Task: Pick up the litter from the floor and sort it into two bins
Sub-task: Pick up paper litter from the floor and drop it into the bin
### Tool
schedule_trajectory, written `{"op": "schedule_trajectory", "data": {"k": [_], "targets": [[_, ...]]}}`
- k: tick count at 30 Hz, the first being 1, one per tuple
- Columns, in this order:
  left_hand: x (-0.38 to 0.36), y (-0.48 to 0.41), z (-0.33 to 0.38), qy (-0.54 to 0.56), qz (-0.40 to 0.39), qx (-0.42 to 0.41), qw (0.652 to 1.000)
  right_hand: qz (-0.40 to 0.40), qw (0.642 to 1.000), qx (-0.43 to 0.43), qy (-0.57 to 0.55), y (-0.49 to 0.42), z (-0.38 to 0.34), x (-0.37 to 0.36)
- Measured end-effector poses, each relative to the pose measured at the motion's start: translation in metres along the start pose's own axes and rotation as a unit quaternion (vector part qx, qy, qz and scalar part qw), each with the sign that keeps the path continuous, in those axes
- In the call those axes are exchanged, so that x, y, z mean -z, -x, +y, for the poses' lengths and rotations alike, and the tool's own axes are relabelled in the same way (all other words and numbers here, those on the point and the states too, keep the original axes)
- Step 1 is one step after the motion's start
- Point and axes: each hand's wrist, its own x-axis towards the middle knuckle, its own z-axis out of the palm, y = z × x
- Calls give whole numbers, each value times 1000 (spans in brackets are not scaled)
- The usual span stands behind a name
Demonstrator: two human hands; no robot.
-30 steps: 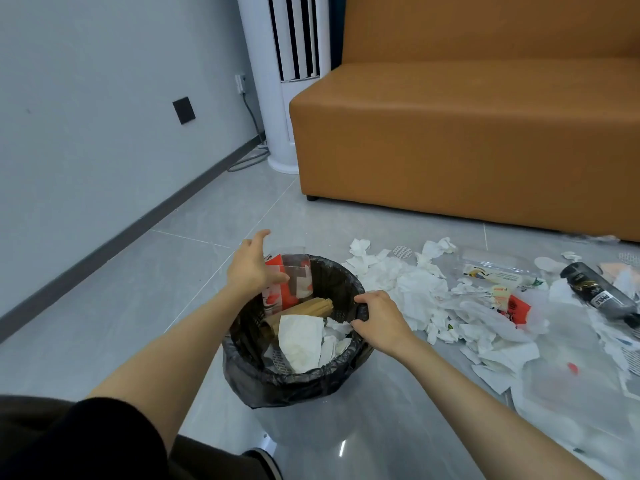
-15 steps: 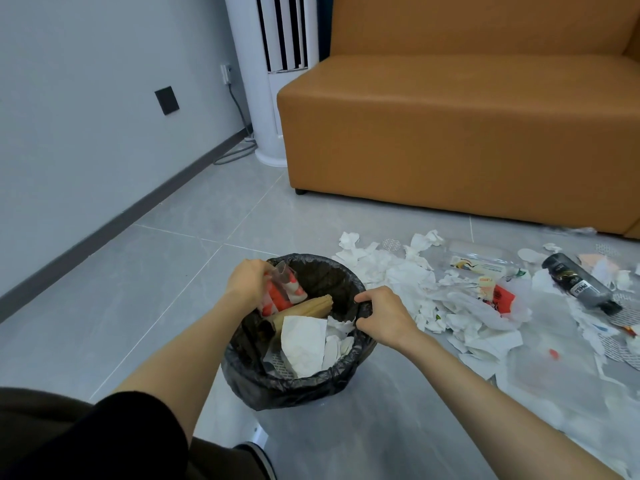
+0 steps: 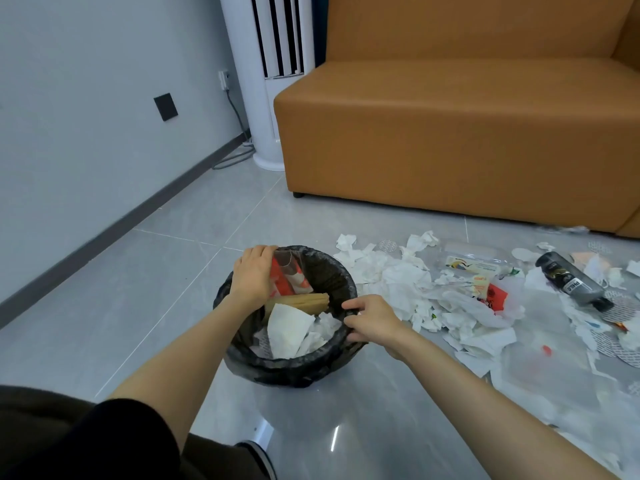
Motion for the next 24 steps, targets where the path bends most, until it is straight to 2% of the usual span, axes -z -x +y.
{"op": "schedule_trajectory", "data": {"k": [3,5,6,10,15,19,24], "targets": [[7,-2,9,39,25,-9,999,-106,987,-46,-107,6,-5,1],[12,-2,19,64,31,-19,997,-146,983,-44,-100,9,-4,4],[14,-3,26,78,29,-25,996,-140,986,-40,-87,9,-1,7],[19,-2,58,118,12,-61,991,-53,996,-46,-53,9,14,29],[10,2,101,124,-16,-136,983,18,994,-107,-31,15,49,67],[-6,6,139,118,-50,-175,976,65,986,-153,18,16,90,89],[-48,9,173,100,-137,-191,967,156,963,-178,133,16,135,105]]}}
